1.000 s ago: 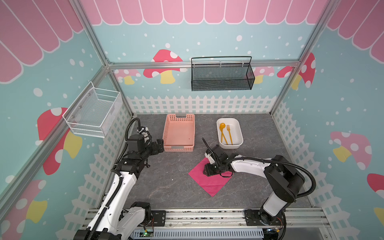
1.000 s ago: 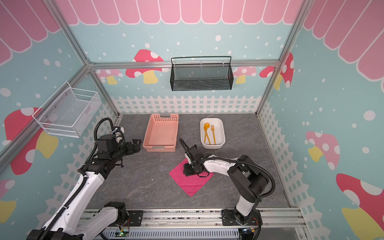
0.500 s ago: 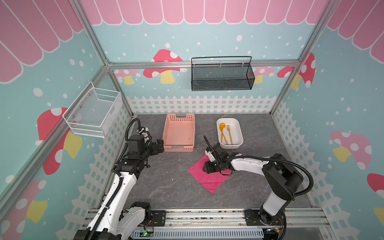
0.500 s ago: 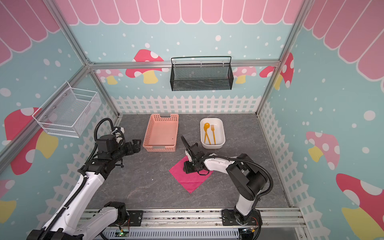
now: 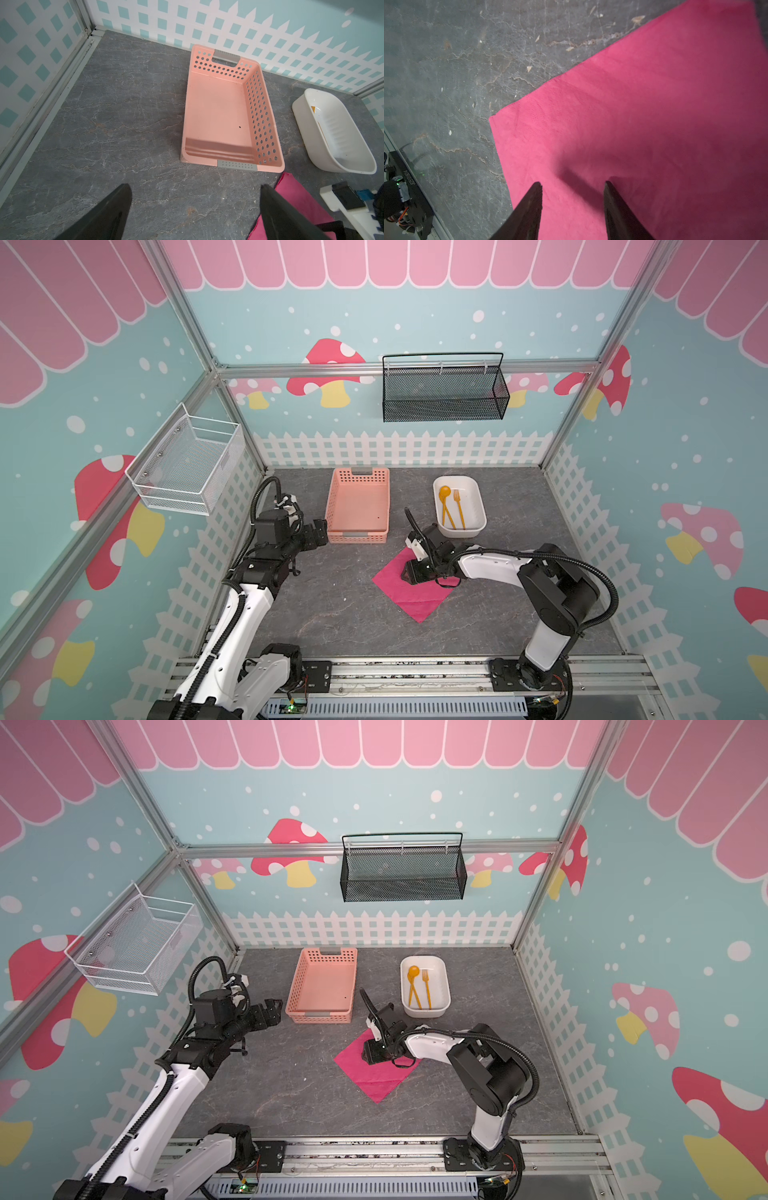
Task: Place the utensils on the paper napkin and roll it up
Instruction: 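Drag the magenta napkin with the right gripper toward the table center, then release the napkin and move the right gripper over the white tub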
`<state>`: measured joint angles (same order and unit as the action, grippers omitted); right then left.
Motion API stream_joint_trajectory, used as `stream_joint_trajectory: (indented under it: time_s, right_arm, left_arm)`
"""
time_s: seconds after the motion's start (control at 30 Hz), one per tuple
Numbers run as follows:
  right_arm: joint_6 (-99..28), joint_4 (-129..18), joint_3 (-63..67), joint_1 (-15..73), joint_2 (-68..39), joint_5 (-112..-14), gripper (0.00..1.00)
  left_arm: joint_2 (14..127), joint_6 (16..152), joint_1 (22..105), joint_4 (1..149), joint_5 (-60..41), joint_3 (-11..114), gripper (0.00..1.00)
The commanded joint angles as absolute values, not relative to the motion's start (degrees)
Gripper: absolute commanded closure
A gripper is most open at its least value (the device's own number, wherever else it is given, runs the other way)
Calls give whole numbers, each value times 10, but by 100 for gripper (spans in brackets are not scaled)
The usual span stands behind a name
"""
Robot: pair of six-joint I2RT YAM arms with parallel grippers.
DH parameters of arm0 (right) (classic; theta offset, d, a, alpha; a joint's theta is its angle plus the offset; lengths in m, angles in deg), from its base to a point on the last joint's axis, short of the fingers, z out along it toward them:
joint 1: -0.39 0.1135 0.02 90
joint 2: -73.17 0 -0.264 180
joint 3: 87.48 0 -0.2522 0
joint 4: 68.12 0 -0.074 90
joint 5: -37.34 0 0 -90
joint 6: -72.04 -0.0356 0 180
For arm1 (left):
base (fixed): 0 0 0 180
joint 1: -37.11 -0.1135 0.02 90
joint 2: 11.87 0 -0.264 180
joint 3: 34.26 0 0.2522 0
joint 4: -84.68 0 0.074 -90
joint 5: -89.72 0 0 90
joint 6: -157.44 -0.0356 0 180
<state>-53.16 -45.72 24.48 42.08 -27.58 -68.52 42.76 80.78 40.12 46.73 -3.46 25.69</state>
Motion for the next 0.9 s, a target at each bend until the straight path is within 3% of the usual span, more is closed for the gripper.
stream_joint_trajectory:
  time_s: [0.0, 0.4, 0.87]
  right_arm:
    - [-534, -417, 226, 419, -274, -674, 49]
    - [-497, -335, 114, 370, -213, -645, 48]
    - [-395, -210, -71, 237, -292, -578, 51]
  left_arm:
    - [418, 811, 398, 470, -27, 249, 3]
    - [419, 810, 397, 470, -29, 249, 3]
    - [416, 811, 397, 470, -28, 248, 3]
